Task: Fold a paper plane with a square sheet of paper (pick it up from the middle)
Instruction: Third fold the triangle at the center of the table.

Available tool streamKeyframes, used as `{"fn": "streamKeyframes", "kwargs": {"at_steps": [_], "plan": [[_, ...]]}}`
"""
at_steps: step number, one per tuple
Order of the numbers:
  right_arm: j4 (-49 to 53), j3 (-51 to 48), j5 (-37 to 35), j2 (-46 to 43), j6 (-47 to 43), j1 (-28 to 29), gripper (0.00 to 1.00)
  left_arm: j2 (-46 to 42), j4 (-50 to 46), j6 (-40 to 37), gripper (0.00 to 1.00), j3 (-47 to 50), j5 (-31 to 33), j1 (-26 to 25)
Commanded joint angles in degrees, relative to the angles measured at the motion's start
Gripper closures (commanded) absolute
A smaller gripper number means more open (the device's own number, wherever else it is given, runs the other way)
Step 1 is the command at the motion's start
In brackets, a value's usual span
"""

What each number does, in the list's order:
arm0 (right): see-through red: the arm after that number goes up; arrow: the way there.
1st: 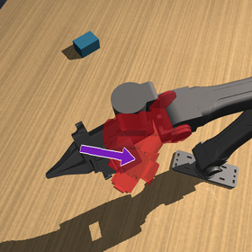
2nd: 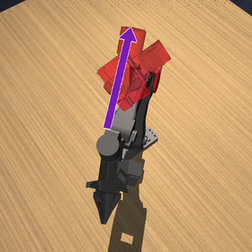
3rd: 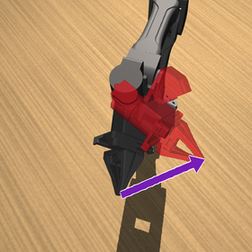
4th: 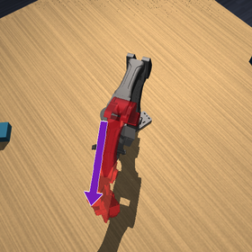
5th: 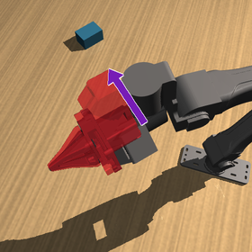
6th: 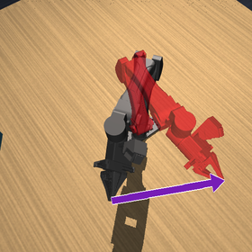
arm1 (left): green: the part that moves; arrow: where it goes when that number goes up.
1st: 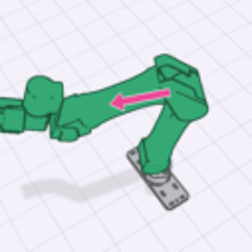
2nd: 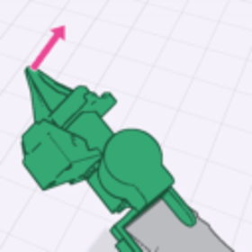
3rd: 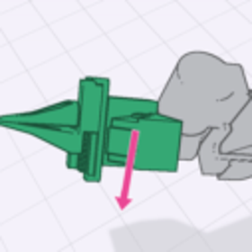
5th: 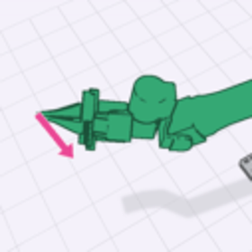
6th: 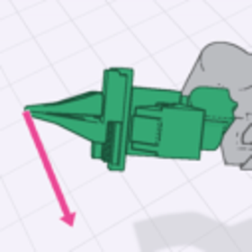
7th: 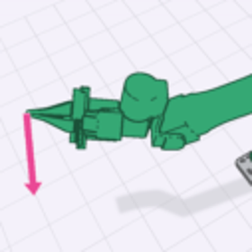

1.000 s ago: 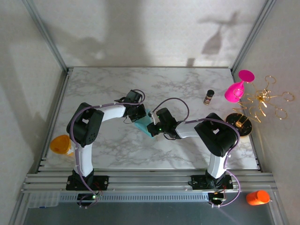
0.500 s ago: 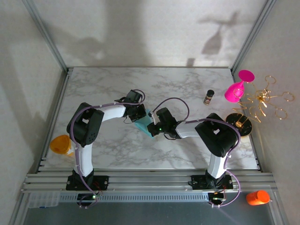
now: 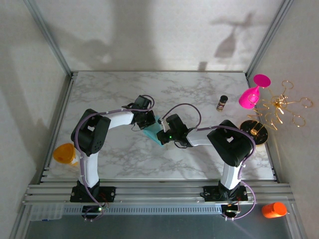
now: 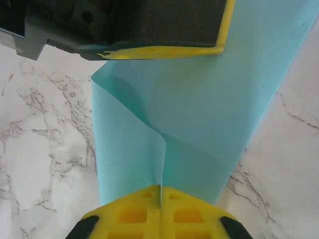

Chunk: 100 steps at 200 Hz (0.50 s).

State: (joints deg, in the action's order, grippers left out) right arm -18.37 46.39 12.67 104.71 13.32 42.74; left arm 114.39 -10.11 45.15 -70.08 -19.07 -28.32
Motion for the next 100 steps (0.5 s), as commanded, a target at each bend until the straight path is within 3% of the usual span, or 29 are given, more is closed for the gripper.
{"fn": "streamKeyframes", "kwargs": {"at_steps": [1,57,100], "plan": [[2.23,1.49,0.38,1.89,0.24,-0.46,0.95,1.71,-2.91,-0.80,0.98,-0.60,-1.27,-0.95],[3.51,1.76,0.08,2.43,0.47,-0.55,0.95,-0.84,-2.58,-0.11,0.95,-1.15,-1.98,-0.69],[3.87,1.51,0.25,2.34,0.63,-0.55,0.95,-8.56,-2.09,2.94,0.88,3.34,2.57,1.17]]}}
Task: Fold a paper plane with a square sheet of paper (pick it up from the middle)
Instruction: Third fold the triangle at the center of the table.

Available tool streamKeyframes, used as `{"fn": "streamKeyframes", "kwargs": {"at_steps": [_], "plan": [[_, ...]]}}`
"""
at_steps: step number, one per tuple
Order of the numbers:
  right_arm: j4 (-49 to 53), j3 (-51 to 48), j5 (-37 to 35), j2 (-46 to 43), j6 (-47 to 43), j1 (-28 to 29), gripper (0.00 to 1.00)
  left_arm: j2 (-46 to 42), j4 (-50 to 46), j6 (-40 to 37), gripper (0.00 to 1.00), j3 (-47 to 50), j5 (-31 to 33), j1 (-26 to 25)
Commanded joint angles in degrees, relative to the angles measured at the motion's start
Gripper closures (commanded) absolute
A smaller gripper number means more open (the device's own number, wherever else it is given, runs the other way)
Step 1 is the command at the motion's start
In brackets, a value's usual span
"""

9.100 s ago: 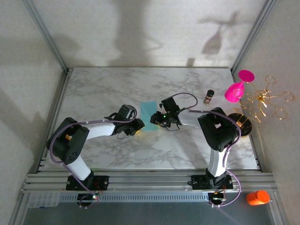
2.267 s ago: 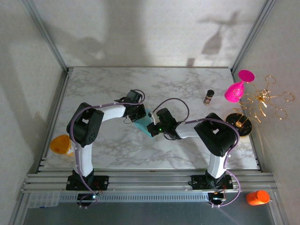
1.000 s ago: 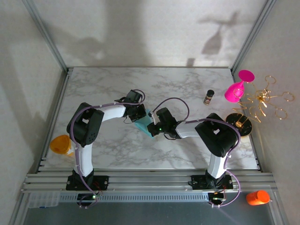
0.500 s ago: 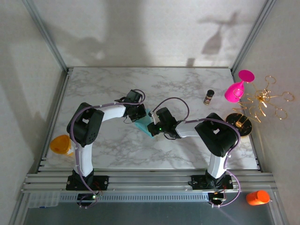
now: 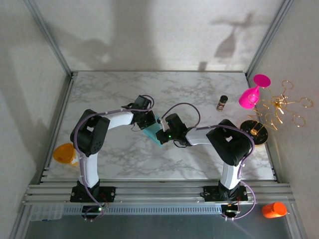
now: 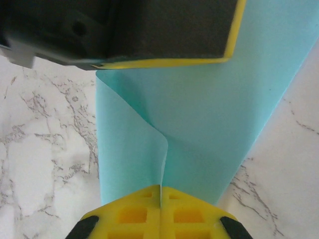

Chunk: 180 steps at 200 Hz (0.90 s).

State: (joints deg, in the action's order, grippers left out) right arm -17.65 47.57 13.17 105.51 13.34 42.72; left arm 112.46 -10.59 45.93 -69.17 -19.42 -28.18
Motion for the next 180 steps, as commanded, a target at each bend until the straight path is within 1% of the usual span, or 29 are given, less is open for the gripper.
{"fn": "streamKeyframes", "kwargs": {"at_steps": [1,14,31,50,71,87,123,145,180], "plan": [[3.19,0.33,-0.25,1.54,0.58,-0.57,0.95,-6.86,-1.57,2.24,0.88,2.57,3.04,1.08],[3.39,0.42,-0.17,1.48,0.57,-0.57,0.95,-9.62,-1.17,3.39,0.86,4.65,4.31,1.61],[3.58,0.59,0.03,1.54,0.60,-0.54,0.95,-12.67,0.26,4.91,0.85,7.55,4.85,1.73],[4.07,0.84,0.10,1.73,0.55,-0.60,0.95,-16.30,4.33,8.02,0.85,11.90,3.30,1.34],[4.37,0.94,0.17,1.74,0.49,-0.58,0.95,-18.26,9.17,12.11,0.84,16.01,0.96,0.04],[4.55,0.94,0.21,1.82,0.52,-0.56,0.95,-18.21,11.78,14.95,0.85,17.75,-0.06,-1.50],[4.99,1.20,-0.02,2.15,0.34,-0.71,0.95,-16.20,14.55,19.63,0.89,19.98,0.77,-3.78],[5.06,1.30,-0.07,2.15,0.46,-0.68,0.94,-14.90,16.10,20.42,0.90,20.49,0.35,-4.22],[5.26,1.56,-0.18,2.24,0.45,-0.66,0.95,-12.18,16.04,19.99,0.90,19.60,-0.29,-4.96]]}}
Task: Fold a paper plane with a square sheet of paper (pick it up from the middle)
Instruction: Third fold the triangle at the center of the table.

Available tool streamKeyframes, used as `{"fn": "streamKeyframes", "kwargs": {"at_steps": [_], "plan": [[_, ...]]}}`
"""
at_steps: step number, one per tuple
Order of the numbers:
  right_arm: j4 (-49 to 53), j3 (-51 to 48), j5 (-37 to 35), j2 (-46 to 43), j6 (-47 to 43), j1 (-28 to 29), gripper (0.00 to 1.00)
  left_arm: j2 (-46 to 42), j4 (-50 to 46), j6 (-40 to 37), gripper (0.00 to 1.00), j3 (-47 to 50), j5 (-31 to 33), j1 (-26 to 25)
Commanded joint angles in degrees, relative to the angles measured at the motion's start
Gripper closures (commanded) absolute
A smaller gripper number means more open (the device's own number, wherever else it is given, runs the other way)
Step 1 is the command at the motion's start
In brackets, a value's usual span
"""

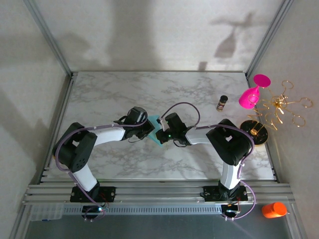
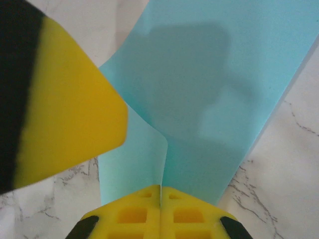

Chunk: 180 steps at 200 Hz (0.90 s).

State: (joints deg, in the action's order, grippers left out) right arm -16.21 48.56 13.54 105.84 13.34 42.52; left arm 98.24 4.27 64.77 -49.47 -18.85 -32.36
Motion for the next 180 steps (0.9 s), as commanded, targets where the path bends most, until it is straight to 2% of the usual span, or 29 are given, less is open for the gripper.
{"fn": "streamKeyframes", "kwargs": {"at_steps": [1,180], "plan": [[3.81,0.58,-0.58,1.95,0.41,-0.44,0.95,2.09,1.18,1.15,0.90,-0.10,-0.85,-0.78],[5.40,1.20,-1.32,2.88,0.79,-0.55,0.94,2.17,-2.16,-2.11,0.92,2.95,1.13,-0.34]]}}
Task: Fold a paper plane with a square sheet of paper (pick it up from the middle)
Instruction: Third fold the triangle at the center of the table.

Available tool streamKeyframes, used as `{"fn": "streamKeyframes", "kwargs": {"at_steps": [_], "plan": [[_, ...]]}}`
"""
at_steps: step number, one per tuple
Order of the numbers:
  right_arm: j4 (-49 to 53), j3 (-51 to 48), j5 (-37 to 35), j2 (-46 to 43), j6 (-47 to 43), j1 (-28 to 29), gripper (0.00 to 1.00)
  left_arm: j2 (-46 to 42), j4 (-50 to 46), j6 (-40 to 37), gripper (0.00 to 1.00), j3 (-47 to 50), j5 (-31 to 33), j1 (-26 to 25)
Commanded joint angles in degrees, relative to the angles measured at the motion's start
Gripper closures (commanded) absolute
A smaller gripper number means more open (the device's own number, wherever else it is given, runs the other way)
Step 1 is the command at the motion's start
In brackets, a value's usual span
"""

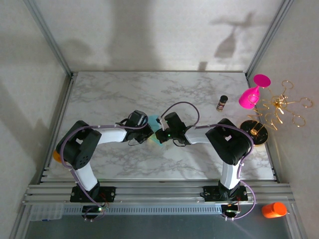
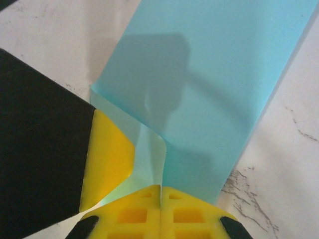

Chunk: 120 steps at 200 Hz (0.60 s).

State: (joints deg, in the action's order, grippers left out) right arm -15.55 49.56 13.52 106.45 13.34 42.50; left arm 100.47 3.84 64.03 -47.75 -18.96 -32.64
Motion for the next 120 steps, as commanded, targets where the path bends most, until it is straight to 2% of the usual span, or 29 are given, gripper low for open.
{"fn": "streamKeyframes", "kwargs": {"at_steps": [1,76,88,120], "plan": [[4.74,0.23,-1.30,2.31,0.80,-0.55,0.94,-0.08,-1.73,-1.36,0.92,1.24,1.27,-0.06],[5.41,1.01,-1.08,1.99,1.34,-0.58,0.91,0.42,-1.20,-1.80,0.93,2.87,1.79,0.56],[5.94,1.69,-0.60,1.06,1.84,-0.64,0.87,0.54,-1.27,-1.78,0.93,3.18,1.94,0.69],[6.29,2.73,-0.57,-3.45,4.38,-1.87,0.68,0.62,-1.55,-1.72,0.94,3.97,2.59,0.88]]}}
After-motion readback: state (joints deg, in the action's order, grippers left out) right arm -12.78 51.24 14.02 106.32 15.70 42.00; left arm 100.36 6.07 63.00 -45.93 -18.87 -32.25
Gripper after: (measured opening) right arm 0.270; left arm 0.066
